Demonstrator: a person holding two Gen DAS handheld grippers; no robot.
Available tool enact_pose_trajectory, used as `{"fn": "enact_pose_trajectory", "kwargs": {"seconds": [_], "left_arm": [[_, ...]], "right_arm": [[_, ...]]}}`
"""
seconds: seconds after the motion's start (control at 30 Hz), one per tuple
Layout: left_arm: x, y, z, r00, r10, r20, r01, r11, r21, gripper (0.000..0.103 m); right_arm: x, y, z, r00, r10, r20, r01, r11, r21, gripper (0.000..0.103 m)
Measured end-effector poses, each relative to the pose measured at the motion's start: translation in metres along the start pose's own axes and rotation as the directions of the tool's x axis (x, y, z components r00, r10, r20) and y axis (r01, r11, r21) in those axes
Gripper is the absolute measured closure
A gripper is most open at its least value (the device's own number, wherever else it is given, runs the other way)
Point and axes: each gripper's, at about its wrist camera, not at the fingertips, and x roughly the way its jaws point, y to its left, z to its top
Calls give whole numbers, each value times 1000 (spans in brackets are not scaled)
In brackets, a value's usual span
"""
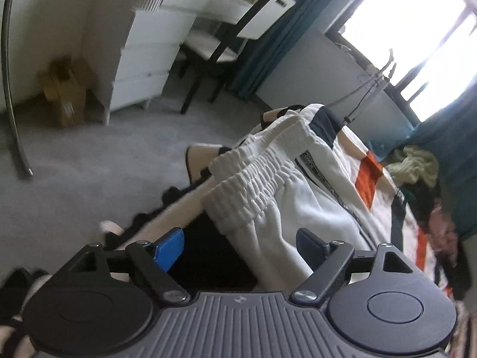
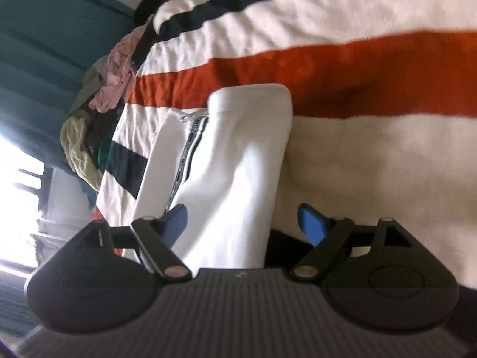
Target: Fold clothes
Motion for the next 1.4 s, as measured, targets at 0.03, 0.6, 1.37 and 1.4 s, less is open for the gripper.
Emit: {"fn": "enact_pose_trajectory", "kwargs": {"seconds": [0.03, 0.6, 1.37, 1.4], "left_arm": [[-8, -5, -1, 1000, 6, 13, -6, 1000, 27, 18], [44, -321, -99, 950, -299, -92, 268, 627, 732, 8], [245, -667, -409, 823, -353, -444, 430, -122, 895, 49], [248, -672, -414, 816, -352, -458, 440, -134, 888, 54]], "right_arm": [[-5, 3, -3, 1000, -8, 17, 8, 1000, -24, 20], [-58, 35, -33, 948, -25, 318, 123, 949, -290, 20], [-4, 17, -23, 874, -180, 451, 262, 957, -126, 20], [0, 15, -22, 870, -189, 454, 266, 957, -112, 20]]}}
